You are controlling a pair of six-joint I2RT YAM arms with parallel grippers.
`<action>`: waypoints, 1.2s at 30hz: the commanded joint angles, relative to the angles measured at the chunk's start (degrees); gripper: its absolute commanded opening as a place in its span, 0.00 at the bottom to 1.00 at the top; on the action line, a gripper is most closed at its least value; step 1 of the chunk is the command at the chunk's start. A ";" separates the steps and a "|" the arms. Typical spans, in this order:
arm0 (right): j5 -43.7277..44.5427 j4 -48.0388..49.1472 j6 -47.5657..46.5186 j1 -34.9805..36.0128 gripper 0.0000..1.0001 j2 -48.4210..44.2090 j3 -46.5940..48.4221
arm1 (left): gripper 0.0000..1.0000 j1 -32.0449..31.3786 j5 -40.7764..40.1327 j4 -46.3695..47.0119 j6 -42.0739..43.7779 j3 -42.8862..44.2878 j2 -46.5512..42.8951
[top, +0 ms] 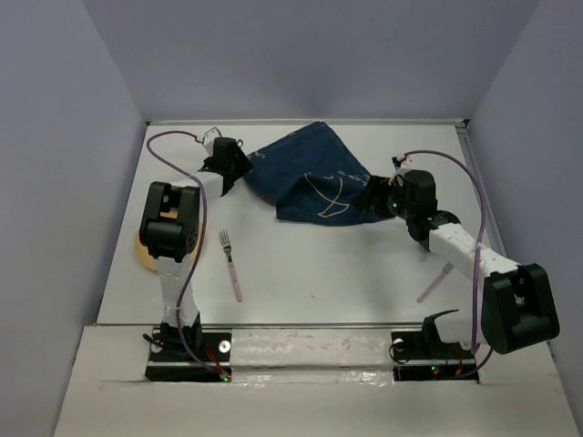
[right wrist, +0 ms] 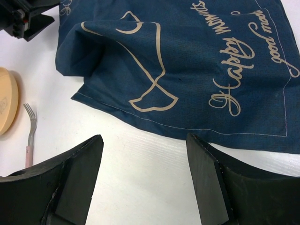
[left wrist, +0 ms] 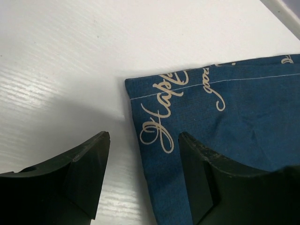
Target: Set the dinner table for one person
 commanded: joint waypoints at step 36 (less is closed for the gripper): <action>11.78 -13.24 -5.56 5.14 0.86 12.14 11.83 | 0.00 2.54 2.03 14.26 -1.03 -9.63 -12.55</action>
